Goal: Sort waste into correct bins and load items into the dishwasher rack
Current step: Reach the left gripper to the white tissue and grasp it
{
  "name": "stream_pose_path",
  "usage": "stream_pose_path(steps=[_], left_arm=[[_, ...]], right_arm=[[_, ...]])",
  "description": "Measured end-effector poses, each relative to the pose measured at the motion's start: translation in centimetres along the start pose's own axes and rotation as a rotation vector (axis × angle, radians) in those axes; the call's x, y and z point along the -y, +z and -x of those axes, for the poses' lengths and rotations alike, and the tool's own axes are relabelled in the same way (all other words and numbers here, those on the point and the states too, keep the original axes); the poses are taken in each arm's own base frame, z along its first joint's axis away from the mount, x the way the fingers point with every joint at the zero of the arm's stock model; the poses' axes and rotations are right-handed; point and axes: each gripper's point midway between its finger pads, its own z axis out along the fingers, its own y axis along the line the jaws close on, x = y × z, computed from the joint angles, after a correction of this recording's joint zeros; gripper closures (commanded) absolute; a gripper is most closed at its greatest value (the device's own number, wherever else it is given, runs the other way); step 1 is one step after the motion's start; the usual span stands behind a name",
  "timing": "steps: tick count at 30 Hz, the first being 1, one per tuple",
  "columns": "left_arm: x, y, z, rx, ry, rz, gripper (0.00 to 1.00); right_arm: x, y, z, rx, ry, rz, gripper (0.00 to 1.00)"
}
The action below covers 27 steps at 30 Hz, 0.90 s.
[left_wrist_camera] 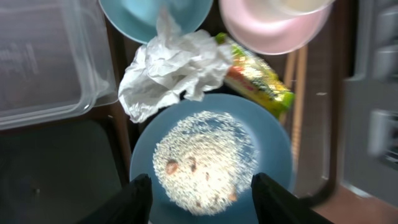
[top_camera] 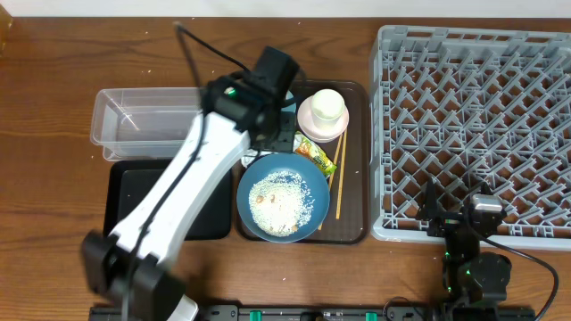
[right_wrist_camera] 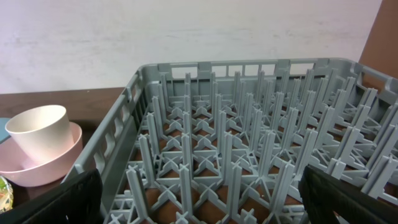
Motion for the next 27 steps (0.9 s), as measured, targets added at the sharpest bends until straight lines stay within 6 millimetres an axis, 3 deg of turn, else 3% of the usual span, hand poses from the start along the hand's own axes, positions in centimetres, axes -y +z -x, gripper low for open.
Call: stream_pose_path(steps=[5, 9, 27], left_arm=[[-0.4, 4.8, 0.0, -0.087, -0.019, 0.066, 0.42], [-0.5, 7.4, 0.3, -0.115, -0.02, 0.089, 0.37], [-1.5, 13.9, 1.6, -0.115, -0.013, 0.183, 0.35]], right_arm=[[0.0, 0.0, 0.0, 0.0, 0.0, 0.0, 0.01], [0.0, 0.0, 0.0, 0.0, 0.0, 0.0, 0.01], [0.0, 0.0, 0.0, 0.0, 0.0, 0.0, 0.01]])
